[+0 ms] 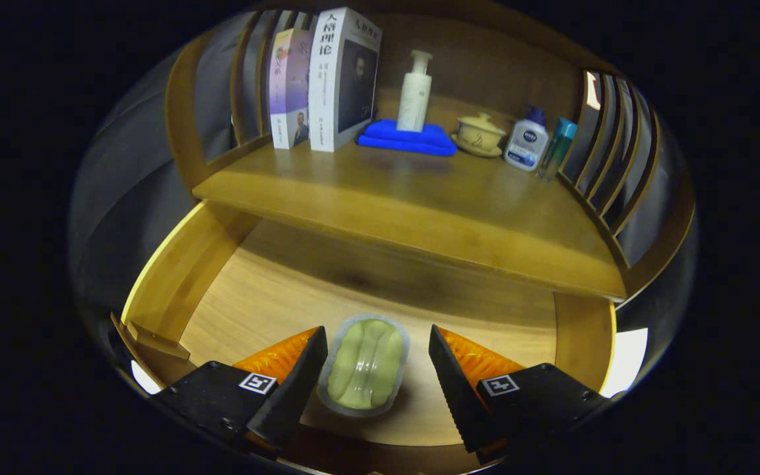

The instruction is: Pull open the drawer, take out the items inside it, and place them on the countertop above the cabinet.

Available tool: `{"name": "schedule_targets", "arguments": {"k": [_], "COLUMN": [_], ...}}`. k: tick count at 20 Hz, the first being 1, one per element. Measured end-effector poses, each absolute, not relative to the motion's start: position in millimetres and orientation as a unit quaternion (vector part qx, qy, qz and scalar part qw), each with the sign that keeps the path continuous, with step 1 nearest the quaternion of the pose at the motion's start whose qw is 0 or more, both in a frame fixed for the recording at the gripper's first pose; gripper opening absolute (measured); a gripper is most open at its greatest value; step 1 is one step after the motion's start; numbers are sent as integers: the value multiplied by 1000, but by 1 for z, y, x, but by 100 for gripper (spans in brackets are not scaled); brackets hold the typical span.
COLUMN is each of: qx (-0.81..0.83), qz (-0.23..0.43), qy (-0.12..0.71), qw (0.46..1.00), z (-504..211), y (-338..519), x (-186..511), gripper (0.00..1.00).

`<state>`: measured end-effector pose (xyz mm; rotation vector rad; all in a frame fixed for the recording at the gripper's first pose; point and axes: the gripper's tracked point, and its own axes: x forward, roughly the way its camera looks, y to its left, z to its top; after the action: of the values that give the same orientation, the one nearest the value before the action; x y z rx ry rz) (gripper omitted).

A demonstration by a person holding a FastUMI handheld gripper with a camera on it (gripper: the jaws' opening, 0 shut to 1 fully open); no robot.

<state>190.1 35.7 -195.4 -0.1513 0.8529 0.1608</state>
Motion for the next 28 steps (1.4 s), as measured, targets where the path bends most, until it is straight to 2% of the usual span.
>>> {"name": "schedule_targets", "arguments": {"k": [2,3,4,8,10,13,16,21,28], "qx": [-50,-40,-36,-35,-28,-5,35,167,184], "qz": [89,93,99,88,94,90,109,83,71], "qy": [431,446,460,467,475,470,459,397,350], "qw": [896,889,881,879,874,878,881,899,916], "z": [-207,-213,-218,-227,-230,-229,-220,-182,-141], "y": [44,47,48,43,45,41,43,23,-5], "x": [190,188,183,188,186,182,173,159,145], "gripper": [96,90,89,43,44,20,20,20,20]}}
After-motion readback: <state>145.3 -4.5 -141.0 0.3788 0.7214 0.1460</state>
